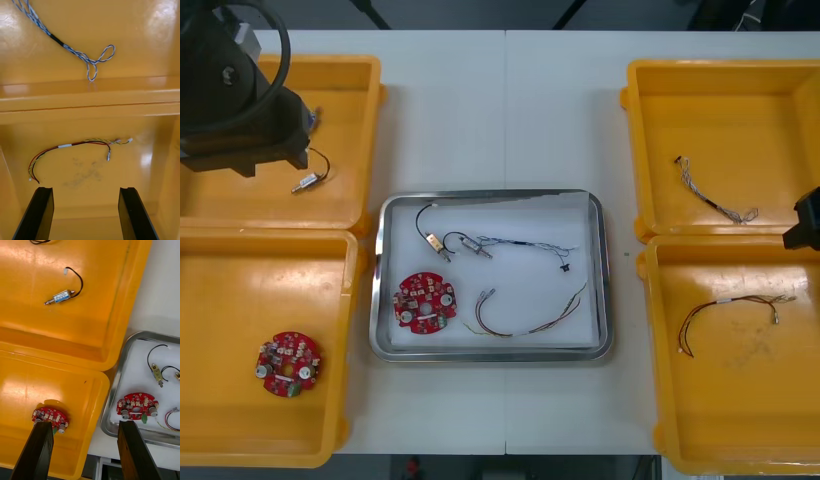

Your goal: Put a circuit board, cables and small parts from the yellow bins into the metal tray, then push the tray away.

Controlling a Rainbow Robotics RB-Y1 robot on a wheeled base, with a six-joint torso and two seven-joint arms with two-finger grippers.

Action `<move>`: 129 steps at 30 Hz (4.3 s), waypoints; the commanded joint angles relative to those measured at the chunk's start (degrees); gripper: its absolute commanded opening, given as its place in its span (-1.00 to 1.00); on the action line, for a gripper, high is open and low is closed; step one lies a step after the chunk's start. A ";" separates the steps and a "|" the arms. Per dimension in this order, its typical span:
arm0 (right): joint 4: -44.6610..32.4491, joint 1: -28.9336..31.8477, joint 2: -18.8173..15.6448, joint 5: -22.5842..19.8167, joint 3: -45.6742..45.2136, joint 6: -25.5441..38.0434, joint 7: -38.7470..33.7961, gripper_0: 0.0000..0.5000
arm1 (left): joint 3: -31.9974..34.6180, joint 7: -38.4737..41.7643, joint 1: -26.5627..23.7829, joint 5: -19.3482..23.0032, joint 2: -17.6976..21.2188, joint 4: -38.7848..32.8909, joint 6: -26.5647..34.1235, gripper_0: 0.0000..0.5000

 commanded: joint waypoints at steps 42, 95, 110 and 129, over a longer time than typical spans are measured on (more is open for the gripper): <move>-13.21 -23.29 17.28 4.51 46.96 -1.78 19.29 1.00 | 36.44 -24.12 62.25 -5.26 15.20 -8.94 -27.24 1.00; 4.20 -23.29 32.31 29.65 76.23 -18.31 25.44 -1.00 | 38.02 -27.20 62.17 -9.30 7.29 -10.88 -21.53 1.00; 4.20 -28.39 29.05 30.09 75.70 -18.31 25.62 -1.00 | 38.02 -27.20 62.17 -9.30 7.29 -10.88 -21.53 1.00; 14.04 -40.69 29.05 26.75 74.91 -22.17 29.84 -1.00 | 38.02 -27.20 62.17 -9.30 7.29 -10.88 -21.53 1.00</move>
